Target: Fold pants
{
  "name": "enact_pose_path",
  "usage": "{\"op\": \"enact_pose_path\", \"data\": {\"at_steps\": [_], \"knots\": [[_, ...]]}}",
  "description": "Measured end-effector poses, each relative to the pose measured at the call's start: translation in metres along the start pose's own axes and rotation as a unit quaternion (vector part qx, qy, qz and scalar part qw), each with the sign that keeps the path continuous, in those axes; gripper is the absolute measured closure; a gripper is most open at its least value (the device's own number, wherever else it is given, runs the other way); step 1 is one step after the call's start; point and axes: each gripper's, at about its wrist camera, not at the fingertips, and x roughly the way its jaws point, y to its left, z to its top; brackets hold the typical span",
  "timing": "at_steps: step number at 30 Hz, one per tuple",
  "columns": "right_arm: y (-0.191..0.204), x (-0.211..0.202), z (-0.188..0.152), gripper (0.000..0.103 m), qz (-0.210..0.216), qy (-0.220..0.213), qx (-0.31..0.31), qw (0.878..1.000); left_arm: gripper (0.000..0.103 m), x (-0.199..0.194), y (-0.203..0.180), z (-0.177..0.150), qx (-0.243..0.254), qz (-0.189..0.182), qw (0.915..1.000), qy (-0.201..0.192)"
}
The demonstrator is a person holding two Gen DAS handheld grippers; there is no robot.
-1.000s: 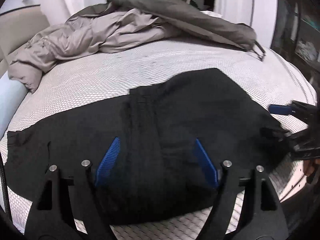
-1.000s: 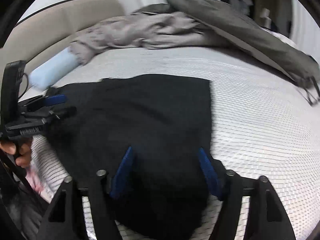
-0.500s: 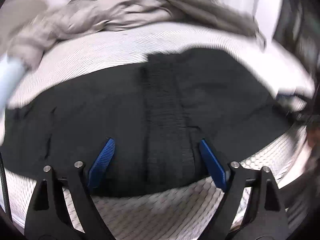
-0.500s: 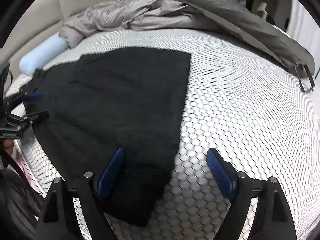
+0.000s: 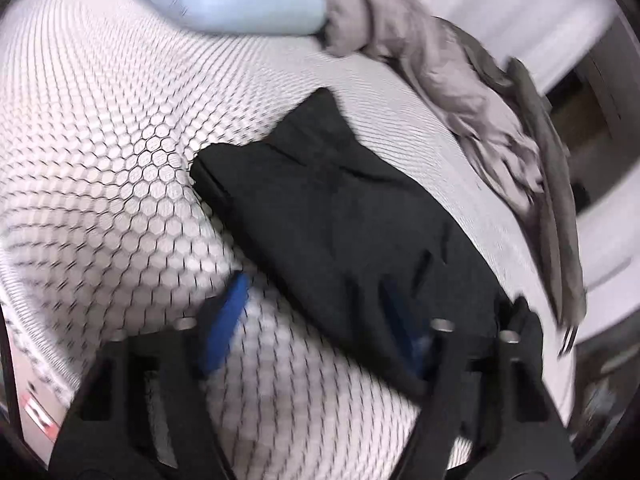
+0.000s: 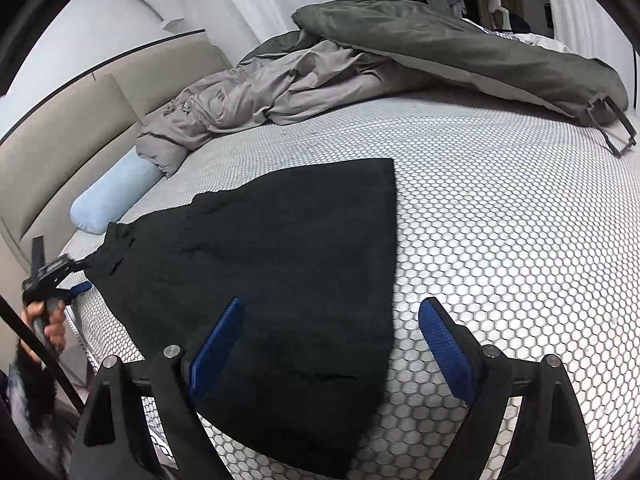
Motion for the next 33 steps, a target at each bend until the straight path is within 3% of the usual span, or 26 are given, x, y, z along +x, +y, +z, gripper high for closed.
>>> {"op": "enact_pose_path", "data": {"at_steps": [1,3,5,7,10,16,20,22,23,24,25,26,28,30,31,33], "knots": [[0.004,0.003,-0.001,0.012,0.0,0.0,-0.007,1.0,0.056,0.004,0.001,0.003,-0.004,0.005,1.0,-0.002],[0.006,0.004,-0.003,0.012,0.002,0.001,-0.015,1.0,0.085,0.01,-0.001,0.01,0.003,0.011,0.9999,-0.009],[0.008,0.004,-0.005,0.012,0.005,0.002,-0.022,1.0,0.098,0.011,-0.004,0.012,-0.004,-0.002,0.9999,-0.014],[0.006,0.0,-0.009,0.012,0.0,0.0,-0.028,1.0,0.101,-0.005,-0.013,0.011,0.003,-0.014,0.9991,-0.041],[0.005,-0.004,-0.009,0.012,-0.01,-0.005,-0.038,0.999,0.101,-0.032,-0.058,0.005,0.085,-0.02,0.9927,-0.083],[0.004,-0.014,-0.002,0.012,-0.015,-0.022,-0.039,0.999,0.101,-0.091,-0.191,-0.054,0.239,-0.1,0.9581,-0.122],[-0.003,-0.026,0.004,0.012,-0.029,-0.046,-0.036,0.998,0.101,-0.097,-0.286,-0.117,0.315,-0.187,0.9273,-0.079],[-0.012,-0.032,0.007,0.012,-0.041,-0.056,-0.027,0.997,0.096,-0.091,-0.315,-0.16,0.346,-0.216,0.912,-0.04],[-0.02,-0.036,0.009,0.012,-0.048,-0.062,-0.019,0.997,0.087,-0.08,-0.328,-0.184,0.365,-0.231,0.9018,-0.005],[-0.03,-0.039,0.01,0.012,-0.059,-0.067,-0.005,0.996,0.062,-0.069,-0.337,-0.205,0.385,-0.248,0.8884,0.034],[-0.037,-0.041,0.01,0.012,-0.067,-0.067,0.004,0.995,0.049,-0.054,-0.344,-0.228,0.409,-0.27,0.8675,0.083],[-0.045,-0.042,0.01,0.012,-0.075,-0.067,0.013,0.995,0.04,-0.042,-0.346,-0.251,0.439,-0.283,0.8443,0.121],[-0.063,-0.045,0.008,0.012,-0.092,-0.063,0.031,0.993,0.04,-0.037,-0.342,-0.273,0.476,-0.273,0.8258,0.13],[-0.078,-0.047,0.004,0.012,-0.098,-0.055,0.049,0.992,0.04,-0.046,-0.331,-0.279,0.501,-0.271,0.8129,0.12],[-0.08,-0.047,0.003,0.012,-0.095,-0.052,0.053,0.993,0.04,-0.05,-0.325,-0.273,0.504,-0.276,0.8106,0.113],[-0.081,-0.048,0.001,0.012,-0.069,-0.047,0.06,0.995,0.028,-0.062,-0.308,-0.254,0.491,-0.279,0.8207,0.087]]}}
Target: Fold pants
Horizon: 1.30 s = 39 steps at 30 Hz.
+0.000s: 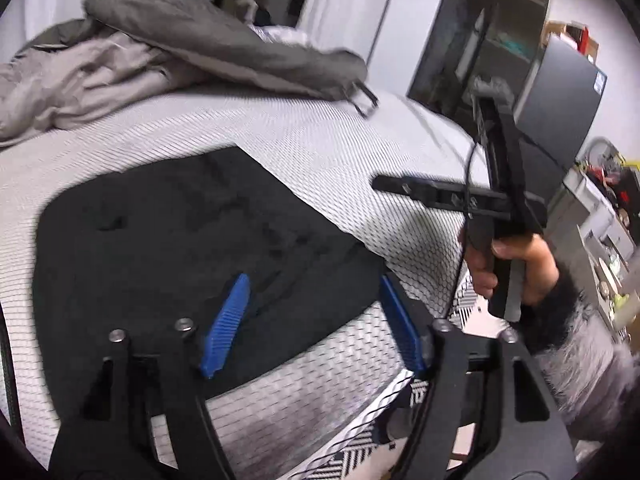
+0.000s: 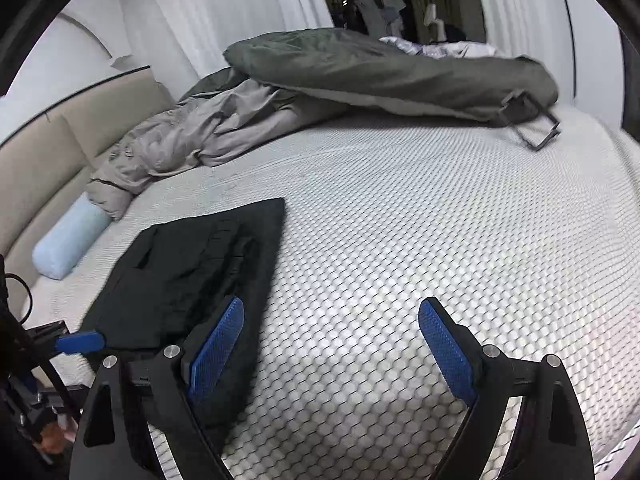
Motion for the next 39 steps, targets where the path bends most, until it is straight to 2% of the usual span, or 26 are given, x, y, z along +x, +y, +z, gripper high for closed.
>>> {"op": "enact_pose_path", "data": {"at_steps": [3,7,10,12,19,25,26,28,30,32,35,37,39], "knots": [[0.011,0.003,0.002,0.013,0.062,0.014,0.006,0.998,0.022,-0.021,0.049,0.002,-0.026,0.045,0.9981,-0.035],[0.029,0.025,0.002,0.029,0.166,0.064,0.039,0.983,0.022,-0.037,0.112,-0.001,-0.089,0.128,0.9866,-0.046],[0.041,0.044,0.004,0.037,0.187,0.087,0.05,0.977,0.022,-0.043,0.145,-0.013,-0.136,0.153,0.9779,-0.042],[0.053,0.049,0.007,0.038,0.199,0.088,0.051,0.975,0.022,-0.044,0.165,-0.02,-0.151,0.161,0.9747,-0.035],[0.064,0.062,0.012,0.04,0.227,0.097,0.068,0.967,0.022,-0.026,0.183,-0.036,-0.133,0.185,0.9737,-0.003],[0.058,0.072,0.013,0.041,0.231,0.114,0.082,0.963,0.022,-0.025,0.174,-0.04,-0.119,0.185,0.9755,-0.001],[0.057,0.077,0.013,0.047,0.236,0.118,0.087,0.96,0.022,-0.028,0.169,-0.038,-0.119,0.184,0.9758,-0.001],[0.058,0.085,0.013,0.05,0.237,0.124,0.088,0.959,0.022,-0.028,0.168,-0.037,-0.119,0.181,0.9762,-0.002],[0.062,0.092,0.014,0.061,0.235,0.127,0.082,0.96,0.022,-0.028,0.165,-0.035,-0.119,0.182,0.9761,-0.002],[0.07,0.095,0.015,0.091,0.221,0.129,0.067,0.964,0.022,-0.028,0.166,-0.034,-0.12,0.186,0.9752,-0.002],[0.08,0.076,0.018,0.096,0.19,0.11,0.022,0.975,0.022,-0.029,0.169,-0.031,-0.13,0.191,0.9728,-0.006],[0.083,0.054,0.02,0.096,0.171,0.091,0.001,0.981,0.022,-0.029,0.17,-0.029,-0.134,0.192,0.9722,-0.007],[0.078,0.044,0.016,0.096,0.156,0.091,-0.002,0.984,0.022,-0.027,0.171,-0.028,-0.132,0.192,0.9724,-0.004]]}}
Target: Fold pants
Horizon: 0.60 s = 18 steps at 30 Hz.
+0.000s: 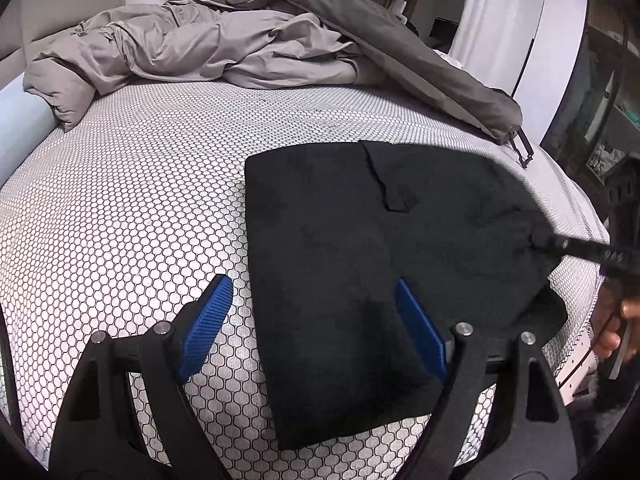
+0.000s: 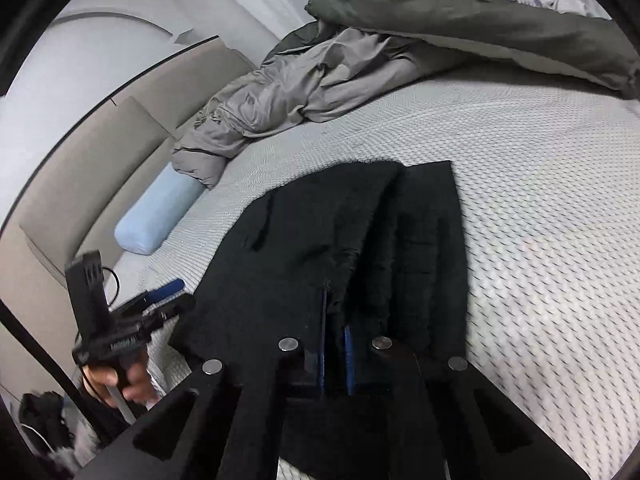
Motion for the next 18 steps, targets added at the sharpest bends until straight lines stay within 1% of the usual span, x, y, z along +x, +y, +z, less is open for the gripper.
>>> {"op": "enact_pose_path", "data": {"at_steps": [1,2,3,4,5,6,8,9,12,15,18], "knots": [[-0.006,0.0,-0.007,0.092,-0.03,0.008,0.001,1.0,0.022,0.002,0.0,0.0,0.003,0.002,1.0,0.002],[-0.012,0.004,-0.01,0.089,-0.047,0.022,0.003,0.999,0.022,0.003,-0.001,0.0,0.004,0.004,1.0,0.005],[-0.022,0.01,-0.013,0.088,-0.046,0.044,0.018,0.998,0.022,0.005,-0.002,-0.001,0.004,0.007,0.9999,0.007],[-0.028,0.01,-0.014,0.087,-0.032,0.046,0.036,0.998,0.022,0.006,-0.002,-0.001,0.004,0.008,0.9999,0.01],[-0.036,0.005,-0.015,0.081,-0.008,0.041,0.06,0.997,0.022,0.008,-0.003,-0.002,0.005,0.008,0.9999,0.013],[-0.04,0.001,-0.015,0.078,0.001,0.038,0.068,0.997,0.022,0.008,-0.003,-0.002,0.005,0.008,0.9999,0.013],[-0.046,-0.008,-0.016,0.059,-0.002,0.026,0.067,0.997,0.022,0.01,-0.006,-0.002,0.008,0.011,0.9998,0.014],[-0.048,-0.01,-0.017,0.057,0.001,0.024,0.071,0.997,0.022,0.011,-0.007,-0.002,0.01,0.011,0.9998,0.015],[-0.06,-0.007,-0.019,0.057,0.022,0.034,0.091,0.995,0.022,0.015,-0.01,-0.003,0.011,0.012,0.9997,0.02],[-0.066,-0.007,-0.016,0.057,0.066,0.033,0.107,0.991,0.022,0.018,-0.013,-0.003,0.017,0.013,0.9995,0.023],[-0.059,-0.008,-0.012,0.056,0.088,0.035,0.097,0.991,0.022,0.02,-0.016,-0.003,0.023,0.015,0.9993,0.024]]}}
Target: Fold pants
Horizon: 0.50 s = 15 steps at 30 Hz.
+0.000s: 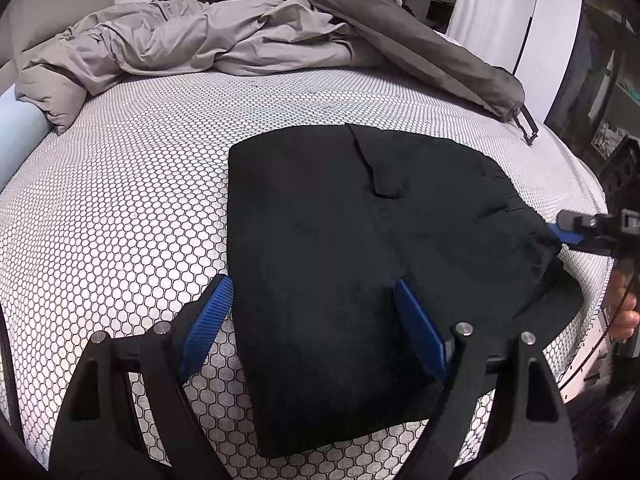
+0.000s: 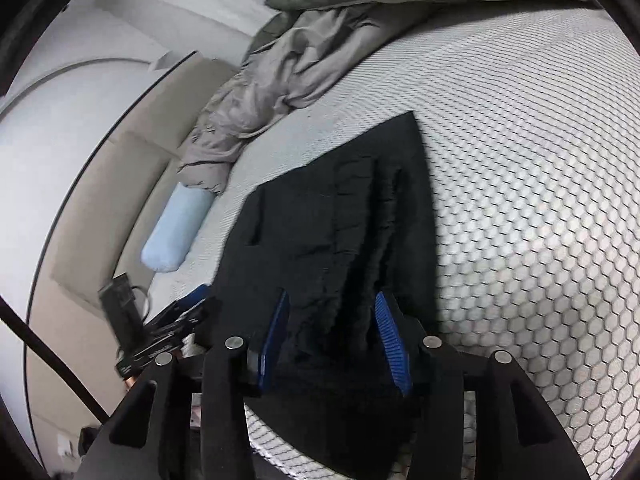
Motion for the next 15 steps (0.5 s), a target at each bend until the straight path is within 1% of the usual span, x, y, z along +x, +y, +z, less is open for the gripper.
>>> {"op": "enact_pose_path", "data": {"at_steps": [2,4,6,7,10,13,14,15], "knots": [[0.002,-0.001,0.001,0.056,0.007,0.003,-0.002,1.0,0.022,0.001,-0.001,0.0,0.002,0.001,1.0,0.0],[0.001,0.005,0.001,0.056,-0.011,0.016,-0.002,1.0,0.022,0.001,0.0,0.0,0.002,0.0,1.0,0.001],[-0.005,0.014,0.003,0.056,-0.011,0.026,0.012,1.0,0.022,0.002,0.0,0.0,0.001,0.001,1.0,0.002],[-0.005,0.018,0.004,0.055,-0.007,0.028,0.016,0.999,0.022,0.002,0.0,0.0,0.001,0.001,1.0,0.001],[-0.005,0.021,0.01,0.055,0.025,0.027,0.022,0.999,0.022,0.001,0.001,0.001,-0.002,0.002,1.0,0.001],[0.007,0.019,0.015,0.055,0.064,0.017,0.005,0.998,0.022,0.001,0.002,0.002,-0.004,0.001,1.0,0.001],[0.011,0.019,0.015,0.055,0.073,0.021,-0.003,0.997,0.022,0.001,0.003,0.001,-0.005,0.001,1.0,0.001],[0.016,0.021,0.015,0.055,0.072,0.021,-0.008,0.997,0.022,0.001,0.003,0.001,-0.005,0.002,1.0,0.001]]}}
